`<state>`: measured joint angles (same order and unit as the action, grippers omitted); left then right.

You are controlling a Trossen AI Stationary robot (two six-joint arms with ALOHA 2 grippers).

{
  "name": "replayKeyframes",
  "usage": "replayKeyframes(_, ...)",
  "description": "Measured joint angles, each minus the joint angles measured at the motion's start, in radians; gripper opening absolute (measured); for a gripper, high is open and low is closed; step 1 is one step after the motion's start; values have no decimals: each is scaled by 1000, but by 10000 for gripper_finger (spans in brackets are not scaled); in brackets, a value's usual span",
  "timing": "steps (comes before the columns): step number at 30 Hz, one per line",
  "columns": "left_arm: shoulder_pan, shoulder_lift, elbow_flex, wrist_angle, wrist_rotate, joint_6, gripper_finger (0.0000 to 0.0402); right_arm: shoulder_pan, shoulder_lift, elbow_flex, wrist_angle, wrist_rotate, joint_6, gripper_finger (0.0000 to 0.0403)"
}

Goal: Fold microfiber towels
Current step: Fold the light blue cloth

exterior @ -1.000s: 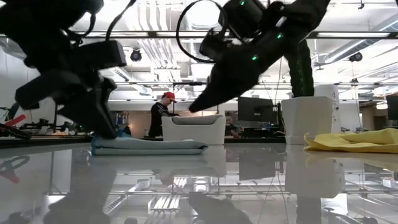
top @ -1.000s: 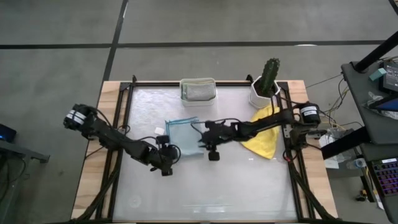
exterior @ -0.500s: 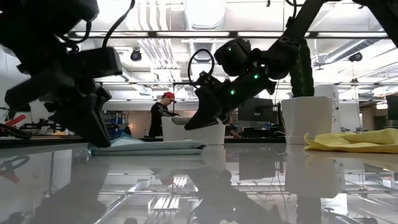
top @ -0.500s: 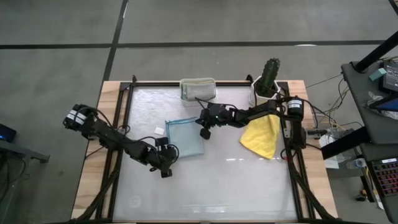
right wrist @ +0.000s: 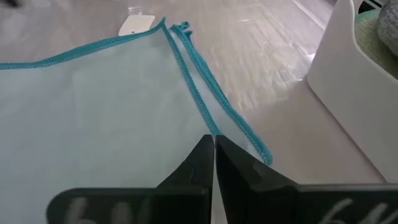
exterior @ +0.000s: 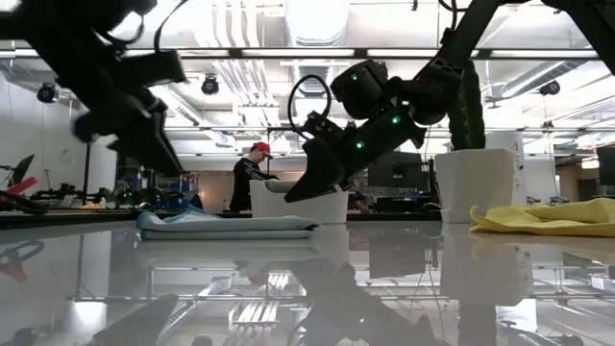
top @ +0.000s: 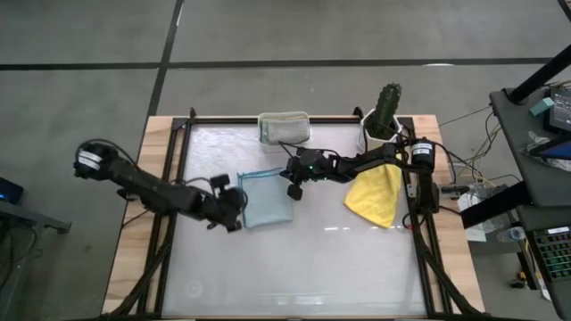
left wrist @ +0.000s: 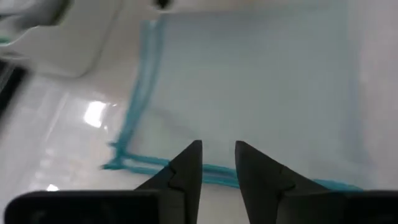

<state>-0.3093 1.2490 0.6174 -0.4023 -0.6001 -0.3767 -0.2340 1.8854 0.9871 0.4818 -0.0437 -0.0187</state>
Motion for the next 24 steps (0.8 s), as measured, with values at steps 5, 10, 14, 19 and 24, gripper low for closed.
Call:
replayKeyframes(5, 168, -55, -69, 44, 48, 62, 98, 0, 0, 0, -5, 0, -8, 9)
replayKeyframes(10, 338, -74, -139, 163, 195, 136, 141, 0, 0, 0, -7, 0, -19, 9)
replayKeyframes(14, 412, -54, -183, 321, 216, 230, 174, 0, 0, 0, -10, 0, -27, 9)
replayKeyframes(19, 469, -16, -197, 377, 267, 261, 184, 0, 0, 0, -14, 0, -36, 9)
replayKeyframes(24, 476, 19, -197, 381, 278, 260, 174, 0, 0, 0, -22, 0, -48, 9)
